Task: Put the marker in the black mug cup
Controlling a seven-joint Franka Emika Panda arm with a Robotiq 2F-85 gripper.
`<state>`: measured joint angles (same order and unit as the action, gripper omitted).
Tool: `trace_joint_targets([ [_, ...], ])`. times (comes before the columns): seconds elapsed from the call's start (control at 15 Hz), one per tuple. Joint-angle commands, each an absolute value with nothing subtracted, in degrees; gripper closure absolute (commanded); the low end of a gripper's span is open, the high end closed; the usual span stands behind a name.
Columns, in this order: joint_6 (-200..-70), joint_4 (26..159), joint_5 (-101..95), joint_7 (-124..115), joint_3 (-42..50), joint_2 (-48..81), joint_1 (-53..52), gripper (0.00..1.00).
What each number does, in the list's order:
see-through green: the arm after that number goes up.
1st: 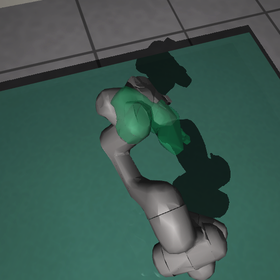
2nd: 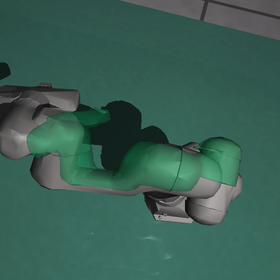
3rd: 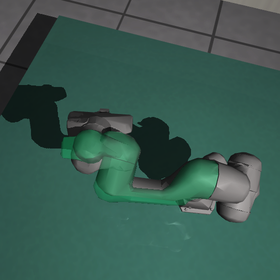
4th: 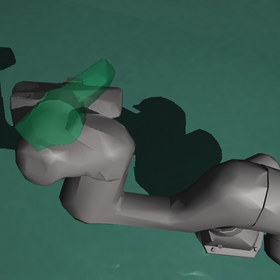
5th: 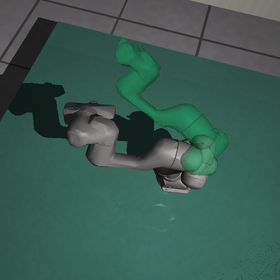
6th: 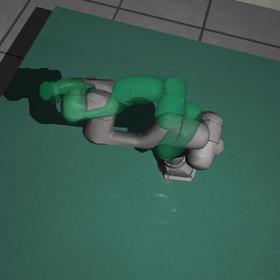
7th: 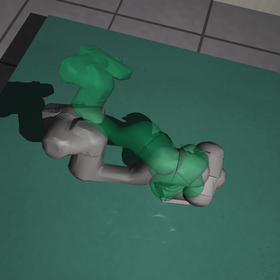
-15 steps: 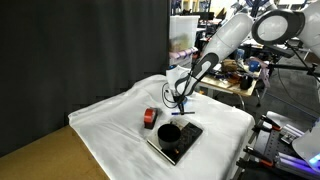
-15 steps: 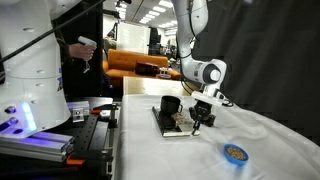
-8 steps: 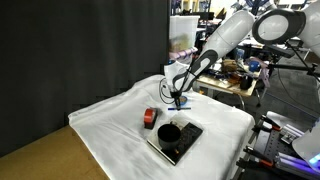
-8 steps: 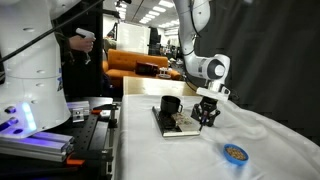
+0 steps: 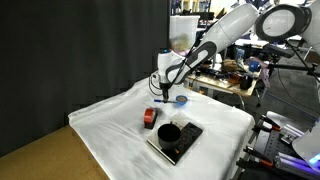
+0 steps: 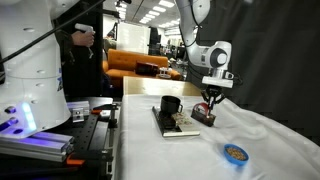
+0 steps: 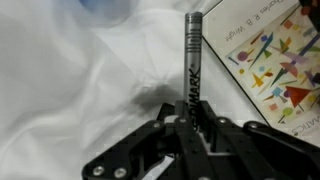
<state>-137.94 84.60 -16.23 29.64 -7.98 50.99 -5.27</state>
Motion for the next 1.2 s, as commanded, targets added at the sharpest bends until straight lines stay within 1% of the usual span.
trace_joint_targets([
  [0.0,-141.5,83.1,-16.1,32.0,-9.2,51.6,-4.8,0.96],
  [0.27,-143.0,82.0,-16.0,38.1,-11.9,52.6,-4.7,0.96],
  [0.8,-151.3,78.8,-12.0,47.7,-17.9,54.7,-3.7,0.96],
  [1.13,-155.6,79.9,-7.1,55.7,-24.3,54.6,-1.5,0.96],
])
